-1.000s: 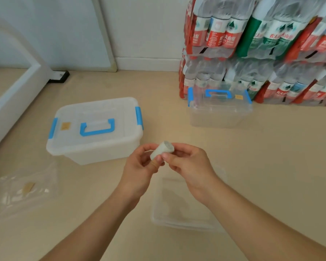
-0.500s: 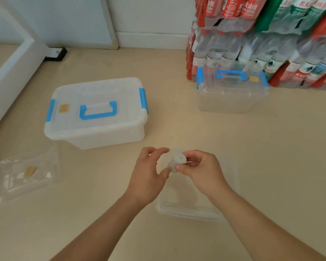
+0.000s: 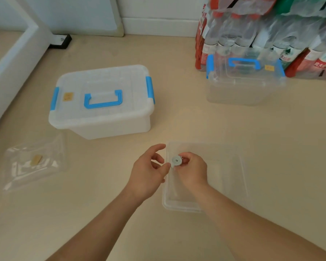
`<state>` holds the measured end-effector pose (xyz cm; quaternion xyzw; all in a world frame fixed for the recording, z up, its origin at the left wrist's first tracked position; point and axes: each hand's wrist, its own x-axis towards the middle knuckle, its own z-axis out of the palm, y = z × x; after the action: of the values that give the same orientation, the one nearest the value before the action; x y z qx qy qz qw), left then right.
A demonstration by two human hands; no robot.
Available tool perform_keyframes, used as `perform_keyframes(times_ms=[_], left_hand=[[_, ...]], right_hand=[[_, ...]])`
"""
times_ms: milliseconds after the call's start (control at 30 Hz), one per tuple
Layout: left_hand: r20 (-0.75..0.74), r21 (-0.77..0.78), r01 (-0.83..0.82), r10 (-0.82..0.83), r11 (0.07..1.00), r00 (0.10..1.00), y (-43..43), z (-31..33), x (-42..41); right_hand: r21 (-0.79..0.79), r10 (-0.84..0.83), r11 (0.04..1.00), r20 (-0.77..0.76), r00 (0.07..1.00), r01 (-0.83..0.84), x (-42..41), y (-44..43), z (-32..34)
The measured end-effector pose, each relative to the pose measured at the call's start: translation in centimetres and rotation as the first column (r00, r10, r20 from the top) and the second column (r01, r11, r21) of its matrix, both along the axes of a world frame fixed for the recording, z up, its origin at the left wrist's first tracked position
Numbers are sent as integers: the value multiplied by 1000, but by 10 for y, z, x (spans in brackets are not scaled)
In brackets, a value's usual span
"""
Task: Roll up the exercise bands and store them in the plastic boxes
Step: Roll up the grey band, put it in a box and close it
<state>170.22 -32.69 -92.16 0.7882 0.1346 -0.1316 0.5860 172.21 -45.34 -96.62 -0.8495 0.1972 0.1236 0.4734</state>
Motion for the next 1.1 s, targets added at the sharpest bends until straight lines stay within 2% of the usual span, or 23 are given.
perform_keyframes(times_ms=[100, 167, 233, 333, 600, 833, 967, 1100], left_hand=[[2, -8, -5, 5, 1000, 1000, -1, -1, 0], [7, -8, -8, 8, 1000, 1000, -1, -1, -1], [10, -3, -8, 8, 1000, 1000, -1, -1, 0], [10, -5, -10, 10, 1000, 1000, -2, -1, 0], [-1, 4, -6, 6, 1000, 1000, -2, 3, -1], [-11, 35, -16, 17, 999, 1000, -3, 5, -1], [-7, 40, -37, 37, 999, 999, -2, 6, -1], [-12, 11, -90, 90, 996, 996, 1, 8, -1]], right_hand=[[179, -84, 979, -77, 993, 97, -2, -3, 2], [318, -166, 924, -172, 971, 214, -4, -5, 2], [387, -198, 878, -244, 949, 283, -3, -6, 3], [522, -233, 758, -344, 910, 391, 2, -9, 11], [494, -219, 717, -510, 832, 492, 3, -14, 19], [472, -166, 753, -539, 826, 459, 2, -17, 23], [392, -158, 834, -504, 849, 388, 2, -19, 25], [253, -127, 937, -393, 911, 240, 5, -19, 32]])
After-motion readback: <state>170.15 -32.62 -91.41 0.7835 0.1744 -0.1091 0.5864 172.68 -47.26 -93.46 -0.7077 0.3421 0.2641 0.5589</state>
